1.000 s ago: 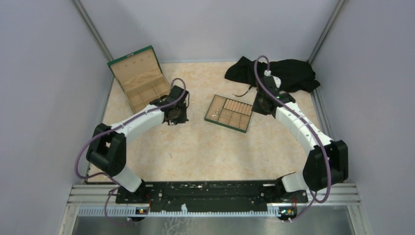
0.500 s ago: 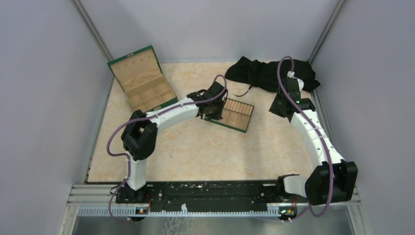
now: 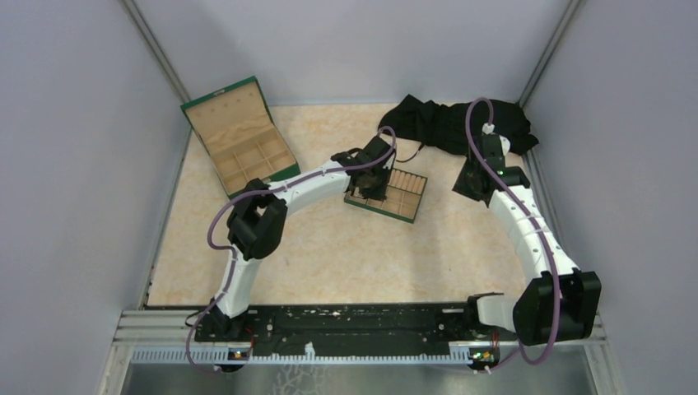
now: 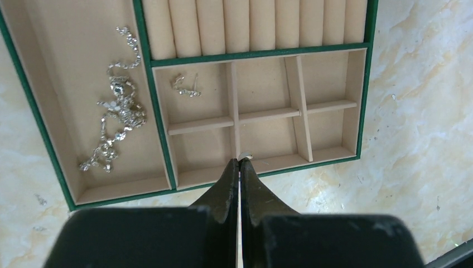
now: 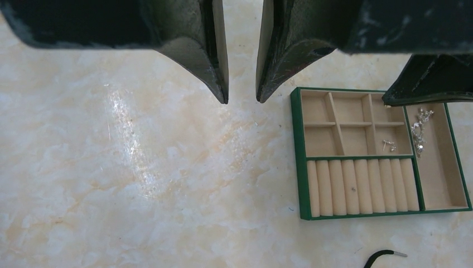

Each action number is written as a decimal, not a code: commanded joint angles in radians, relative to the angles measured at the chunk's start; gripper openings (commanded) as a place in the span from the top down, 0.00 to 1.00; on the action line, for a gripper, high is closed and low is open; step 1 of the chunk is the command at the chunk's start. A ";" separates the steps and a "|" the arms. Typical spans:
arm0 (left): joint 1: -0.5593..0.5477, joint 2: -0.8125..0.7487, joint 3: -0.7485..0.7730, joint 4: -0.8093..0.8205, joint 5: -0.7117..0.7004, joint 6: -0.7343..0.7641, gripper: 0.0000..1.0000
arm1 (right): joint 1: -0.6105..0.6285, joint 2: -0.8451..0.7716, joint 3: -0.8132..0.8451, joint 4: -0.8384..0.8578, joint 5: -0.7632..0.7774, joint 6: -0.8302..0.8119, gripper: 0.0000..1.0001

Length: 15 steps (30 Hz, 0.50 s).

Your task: Organize the mixed jewelry

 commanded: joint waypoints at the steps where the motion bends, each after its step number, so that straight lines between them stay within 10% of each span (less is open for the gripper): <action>1: -0.011 0.041 0.053 0.012 0.066 0.022 1.00 | -0.008 -0.006 0.008 0.018 0.005 -0.018 0.75; 9: -0.012 0.074 0.083 0.013 0.106 0.029 1.00 | -0.008 0.026 0.017 0.033 0.001 -0.022 0.75; 15: -0.013 0.075 0.094 0.012 0.127 0.026 0.73 | -0.008 0.053 0.028 0.046 -0.005 -0.020 0.74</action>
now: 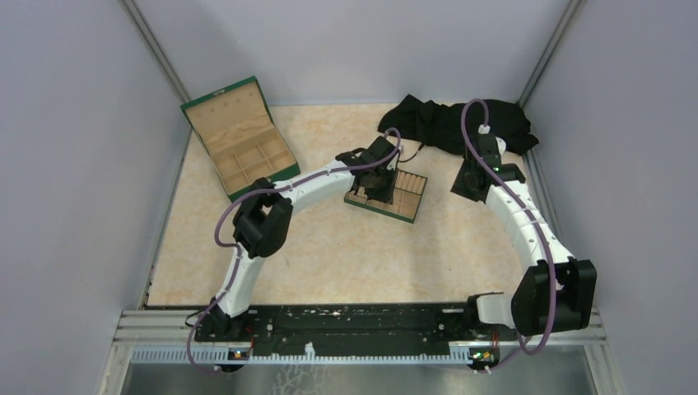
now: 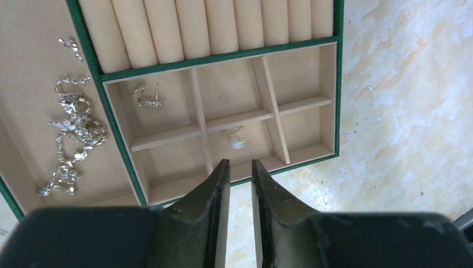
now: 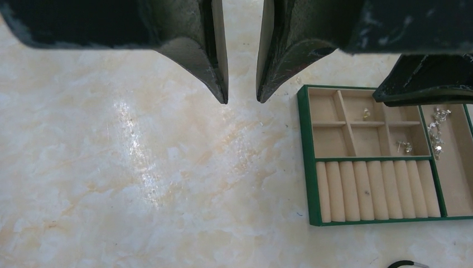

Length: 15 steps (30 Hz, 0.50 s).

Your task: Organize the mixed jewelry

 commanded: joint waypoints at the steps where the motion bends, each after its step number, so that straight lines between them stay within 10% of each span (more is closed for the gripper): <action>1: -0.007 0.015 0.040 0.012 0.034 0.011 0.72 | -0.006 0.015 0.029 0.043 -0.005 -0.011 0.74; 15: 0.072 -0.074 0.043 -0.011 -0.121 0.009 0.67 | -0.007 0.051 0.041 0.065 -0.028 -0.004 0.74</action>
